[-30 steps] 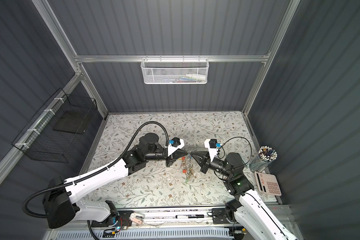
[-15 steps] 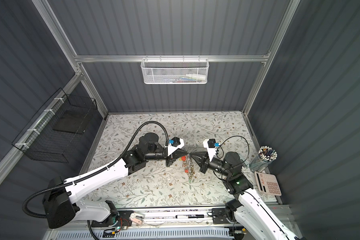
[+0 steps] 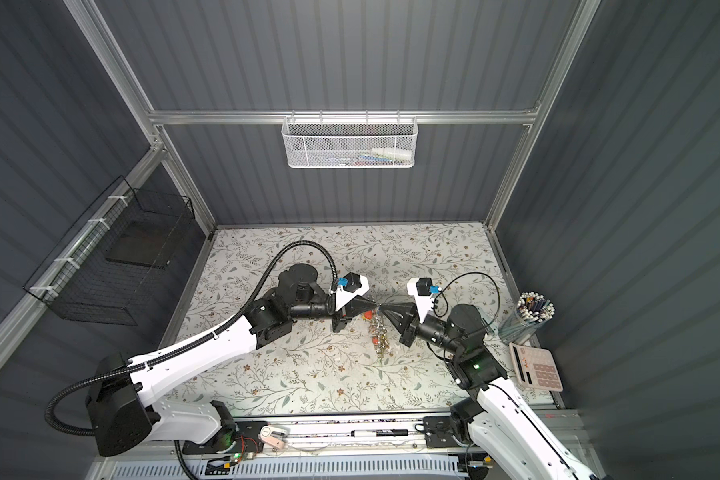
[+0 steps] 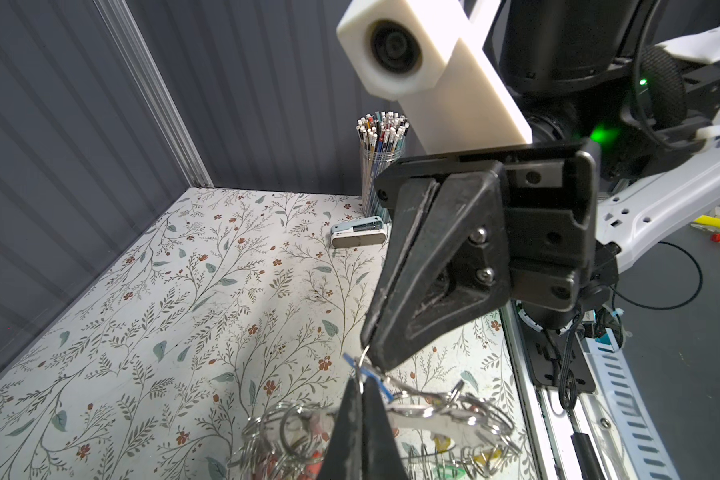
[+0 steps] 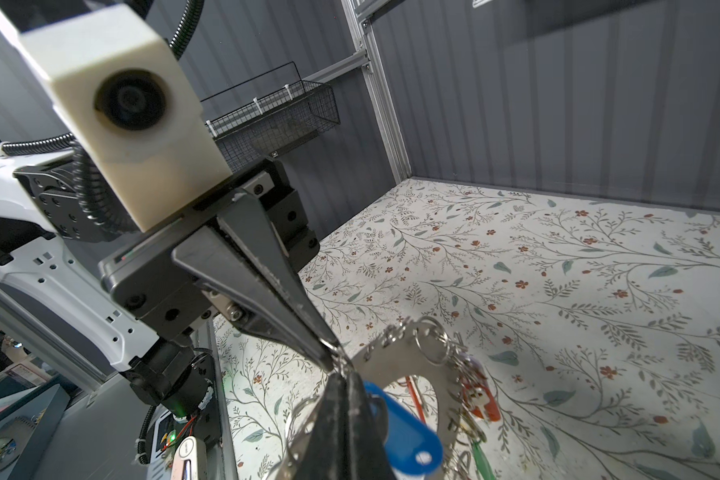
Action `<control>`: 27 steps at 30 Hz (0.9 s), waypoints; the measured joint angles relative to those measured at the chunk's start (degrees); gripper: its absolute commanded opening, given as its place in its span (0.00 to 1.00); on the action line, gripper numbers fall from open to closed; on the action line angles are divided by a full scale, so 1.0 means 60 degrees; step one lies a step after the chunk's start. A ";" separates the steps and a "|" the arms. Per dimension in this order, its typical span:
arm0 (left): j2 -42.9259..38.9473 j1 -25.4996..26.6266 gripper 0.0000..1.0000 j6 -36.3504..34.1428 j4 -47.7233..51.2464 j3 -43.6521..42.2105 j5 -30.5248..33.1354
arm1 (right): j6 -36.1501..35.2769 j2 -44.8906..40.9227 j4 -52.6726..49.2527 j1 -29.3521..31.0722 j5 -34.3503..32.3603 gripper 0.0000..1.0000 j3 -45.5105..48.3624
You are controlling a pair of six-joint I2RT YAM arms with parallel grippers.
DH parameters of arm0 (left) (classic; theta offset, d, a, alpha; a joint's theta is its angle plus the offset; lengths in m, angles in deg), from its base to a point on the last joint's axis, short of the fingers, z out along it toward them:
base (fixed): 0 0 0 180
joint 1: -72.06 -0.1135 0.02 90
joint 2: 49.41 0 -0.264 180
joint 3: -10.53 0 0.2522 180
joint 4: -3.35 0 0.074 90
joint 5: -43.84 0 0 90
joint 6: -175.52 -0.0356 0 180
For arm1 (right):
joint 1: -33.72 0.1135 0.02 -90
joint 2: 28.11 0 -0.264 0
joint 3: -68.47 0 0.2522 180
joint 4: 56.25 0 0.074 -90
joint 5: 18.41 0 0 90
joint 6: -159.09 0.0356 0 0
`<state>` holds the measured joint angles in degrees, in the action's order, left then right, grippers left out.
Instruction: Put the keys on the keyring
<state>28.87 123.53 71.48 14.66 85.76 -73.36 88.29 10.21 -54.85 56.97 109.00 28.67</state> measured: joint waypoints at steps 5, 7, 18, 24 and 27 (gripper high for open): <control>0.0055 -0.0004 0.00 -0.0066 0.0164 0.0106 -0.0055 | 0.0015 0.0015 0.0033 -0.0004 0.0124 0.00 0.0000; 0.0069 -0.0004 0.00 -0.0073 0.0222 0.0153 -0.0084 | 0.0018 -0.0004 0.0036 -0.0004 0.0135 0.00 0.0000; 0.0251 -0.0004 0.00 -0.0098 0.0353 0.0412 -0.0186 | 0.0040 -0.0248 0.0113 -0.0044 0.0055 0.00 0.0044; 0.0306 -0.0004 0.00 -0.0098 0.0499 0.0466 -0.0186 | 0.0036 -0.0284 0.0095 -0.0044 0.0011 0.00 0.0098; 0.0415 -0.0004 0.00 -0.0098 0.0554 0.0576 -0.0197 | 0.0025 -0.0357 0.0055 -0.0047 -0.0095 0.00 0.0102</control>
<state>31.36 123.50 70.89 17.98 89.21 -74.54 88.44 8.07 -54.52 56.68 108.43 29.28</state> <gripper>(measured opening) 0.050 0.044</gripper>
